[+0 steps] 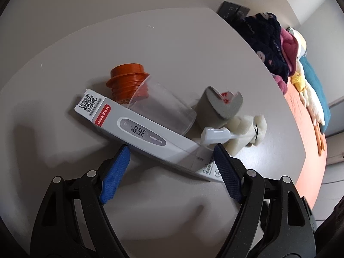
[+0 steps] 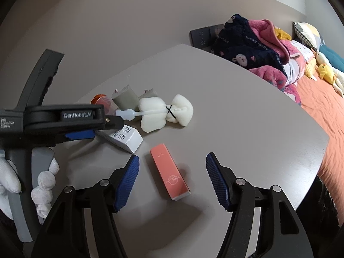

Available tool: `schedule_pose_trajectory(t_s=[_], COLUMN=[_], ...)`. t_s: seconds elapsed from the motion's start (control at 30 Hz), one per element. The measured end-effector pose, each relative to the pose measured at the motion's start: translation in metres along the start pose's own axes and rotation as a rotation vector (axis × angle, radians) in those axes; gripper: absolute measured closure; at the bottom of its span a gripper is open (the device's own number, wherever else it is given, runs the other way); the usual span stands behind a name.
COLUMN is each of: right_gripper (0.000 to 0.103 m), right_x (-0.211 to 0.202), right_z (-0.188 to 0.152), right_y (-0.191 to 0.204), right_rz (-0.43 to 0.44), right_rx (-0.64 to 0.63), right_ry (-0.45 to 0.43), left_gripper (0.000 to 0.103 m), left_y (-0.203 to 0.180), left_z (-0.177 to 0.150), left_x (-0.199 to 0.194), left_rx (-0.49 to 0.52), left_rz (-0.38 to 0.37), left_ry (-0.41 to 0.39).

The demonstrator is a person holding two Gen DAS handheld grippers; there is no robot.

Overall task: Collect trash
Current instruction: 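Grasp the white thermometer box with the left tool while the right tool grasps the pink box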

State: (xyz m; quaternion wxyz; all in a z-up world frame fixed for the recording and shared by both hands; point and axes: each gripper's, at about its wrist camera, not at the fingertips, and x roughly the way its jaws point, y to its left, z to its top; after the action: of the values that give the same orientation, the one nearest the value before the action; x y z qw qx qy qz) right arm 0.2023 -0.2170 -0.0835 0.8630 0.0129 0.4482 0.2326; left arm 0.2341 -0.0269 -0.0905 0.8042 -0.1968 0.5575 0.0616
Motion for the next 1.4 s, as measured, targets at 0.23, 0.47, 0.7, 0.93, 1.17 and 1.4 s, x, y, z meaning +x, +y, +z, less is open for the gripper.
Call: schedule_pose_trajectory(t_s=[0.23,0.47,0.7,0.93,1.17,1.4], right_gripper=[0.043,0.057,0.079,0.08,0.08,0.08], right_x=[0.014,0.019,0.022,0.016,-0.001,-0.02], right_z=[-0.003,-0.01,-0.013,-0.017,-0.018,-0.019], right_y=[0.005,0.006,0.008,0.007,0.009,0.006], right_rz=[-0.024,-0.036,-0.014,0.016,0.023,0.038], right_rx=[-0.022,-0.027,-0.03,0.008,0.017,0.052], right_ry=[0.034,0.056,0.07,0.075,0.054,0.037], left_gripper=[0.025,0.032,0.049,0.067,0.074,0.075], left_y=[0.009,0.01,0.017,0.027,0.028,0.023], left_z=[0.009,0.009,0.006,-0.003,-0.021,-0.036], left_x=[0.004,0.003,-0.001,-0.006,-0.015,-0.034], left_rx=[-0.088,-0.075,-0.071,-0.046,-0.003,0.036], left_rz=[-0.011,0.055,0.075,0.023,-0.023,-0.072], left_ry=[0.027,0.022,0.006,-0.022,-0.031,-0.066])
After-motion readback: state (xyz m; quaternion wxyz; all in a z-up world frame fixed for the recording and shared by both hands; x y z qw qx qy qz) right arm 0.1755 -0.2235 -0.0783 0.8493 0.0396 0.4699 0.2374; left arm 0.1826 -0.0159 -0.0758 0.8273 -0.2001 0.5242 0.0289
